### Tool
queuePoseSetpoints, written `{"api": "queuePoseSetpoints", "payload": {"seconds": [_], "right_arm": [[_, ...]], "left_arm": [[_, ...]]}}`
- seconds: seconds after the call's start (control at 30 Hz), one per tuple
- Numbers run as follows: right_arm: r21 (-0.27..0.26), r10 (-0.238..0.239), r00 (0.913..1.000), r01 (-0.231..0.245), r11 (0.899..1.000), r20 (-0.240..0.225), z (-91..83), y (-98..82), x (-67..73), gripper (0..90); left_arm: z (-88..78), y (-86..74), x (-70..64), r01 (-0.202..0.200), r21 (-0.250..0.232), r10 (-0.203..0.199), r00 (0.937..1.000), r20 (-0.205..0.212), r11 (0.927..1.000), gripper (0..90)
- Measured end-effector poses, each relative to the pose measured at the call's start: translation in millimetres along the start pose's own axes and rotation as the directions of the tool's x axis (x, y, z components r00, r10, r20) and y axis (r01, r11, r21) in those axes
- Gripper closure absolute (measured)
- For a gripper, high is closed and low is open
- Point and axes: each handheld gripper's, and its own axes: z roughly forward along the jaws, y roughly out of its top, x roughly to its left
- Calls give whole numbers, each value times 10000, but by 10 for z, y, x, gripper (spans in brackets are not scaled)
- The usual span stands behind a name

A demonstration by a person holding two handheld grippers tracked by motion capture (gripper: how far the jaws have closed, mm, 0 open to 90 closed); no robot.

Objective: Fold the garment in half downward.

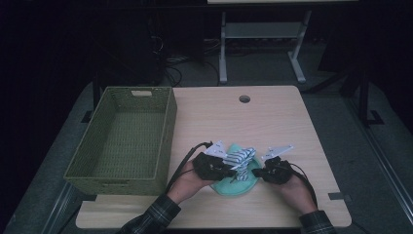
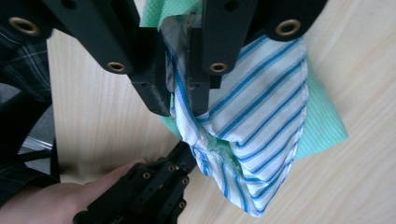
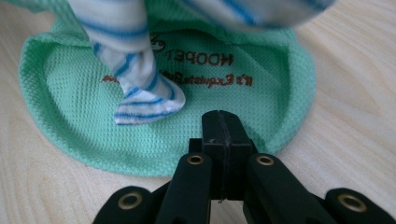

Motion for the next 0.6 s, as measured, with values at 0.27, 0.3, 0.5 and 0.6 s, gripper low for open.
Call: {"api": "queuePoseSetpoints", "payload": {"seconds": [0.27, 0.3, 0.5, 0.6], "right_arm": [[-146, 17, 10000, -17, 9999, -19, -63, -2, 16, 895], [-221, 30, 10000, -31, 9998, -52, -77, -2, 22, 895], [-421, -99, 9994, 85, 9991, -318, -140, -18, 116, 895], [-382, -223, 9987, 205, 9991, -457, -141, -12, 173, 895]], "left_arm": [[-82, 66, 31, 182, -460, -179, 9998, 69, 9988, 595], [-95, 79, 42, 260, -542, -257, 9996, 65, 9982, 595], [-151, 157, 175, 585, -623, -619, 9967, -527, 9963, 657], [-129, 168, 284, 867, -551, -913, 9920, -870, 9947, 768]]}}
